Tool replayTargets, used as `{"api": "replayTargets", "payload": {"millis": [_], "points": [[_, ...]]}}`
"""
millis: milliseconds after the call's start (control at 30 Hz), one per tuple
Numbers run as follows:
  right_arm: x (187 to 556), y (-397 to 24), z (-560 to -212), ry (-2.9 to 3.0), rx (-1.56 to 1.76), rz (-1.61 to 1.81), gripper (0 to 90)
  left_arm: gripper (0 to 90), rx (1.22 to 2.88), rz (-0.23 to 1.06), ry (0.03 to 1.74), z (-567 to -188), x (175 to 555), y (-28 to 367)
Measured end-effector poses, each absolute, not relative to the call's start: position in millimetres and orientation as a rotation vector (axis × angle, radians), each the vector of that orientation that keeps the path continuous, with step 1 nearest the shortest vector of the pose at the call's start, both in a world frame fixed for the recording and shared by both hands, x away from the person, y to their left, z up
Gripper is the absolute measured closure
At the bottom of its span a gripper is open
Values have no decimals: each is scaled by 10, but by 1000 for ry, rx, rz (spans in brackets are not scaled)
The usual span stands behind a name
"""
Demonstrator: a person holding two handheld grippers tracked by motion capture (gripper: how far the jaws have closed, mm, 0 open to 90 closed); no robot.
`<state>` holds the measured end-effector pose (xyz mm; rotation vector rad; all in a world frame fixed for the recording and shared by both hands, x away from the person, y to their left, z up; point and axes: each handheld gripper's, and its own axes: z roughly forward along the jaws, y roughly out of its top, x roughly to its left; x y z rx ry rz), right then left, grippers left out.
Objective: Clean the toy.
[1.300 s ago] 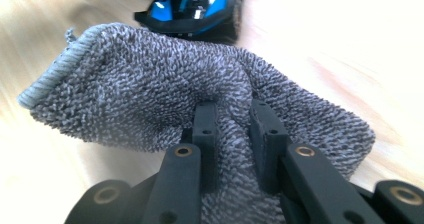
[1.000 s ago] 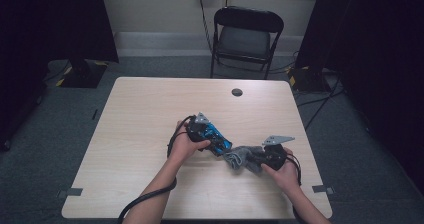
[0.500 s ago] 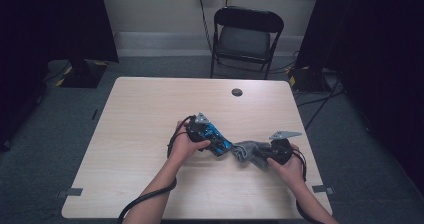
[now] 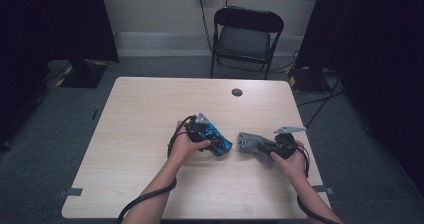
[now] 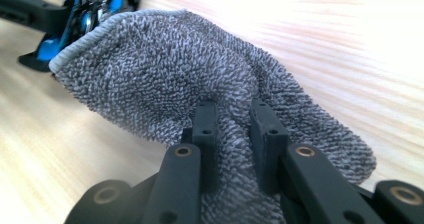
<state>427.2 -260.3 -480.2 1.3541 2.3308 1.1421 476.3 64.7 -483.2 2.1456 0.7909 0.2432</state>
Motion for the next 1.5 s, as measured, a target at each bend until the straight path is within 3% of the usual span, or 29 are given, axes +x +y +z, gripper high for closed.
{"api": "replayTargets", "payload": {"millis": [400, 1067, 1300, 1433, 1500], "points": [[4458, -2530, -4698, 2224, 1438, 1164, 755, 97, 2149, 242, 787, -4830, 4768, 649], [4855, -1907, -4746, 2096, 1517, 1134, 725, 99, 2140, 240, 771, -4839, 4771, 655], [4812, -1645, -4810, 2192, 1421, 1145, 594, 110, 2132, 240, 768, -4843, 4762, 660], [4735, -1668, -4773, 2222, 1384, 1193, 537, 110, 2135, 241, 767, -4841, 4761, 659], [4700, -1710, -4737, 2230, 1369, 1191, 467, 111, 2134, 243, 767, -4842, 4759, 659]]}}
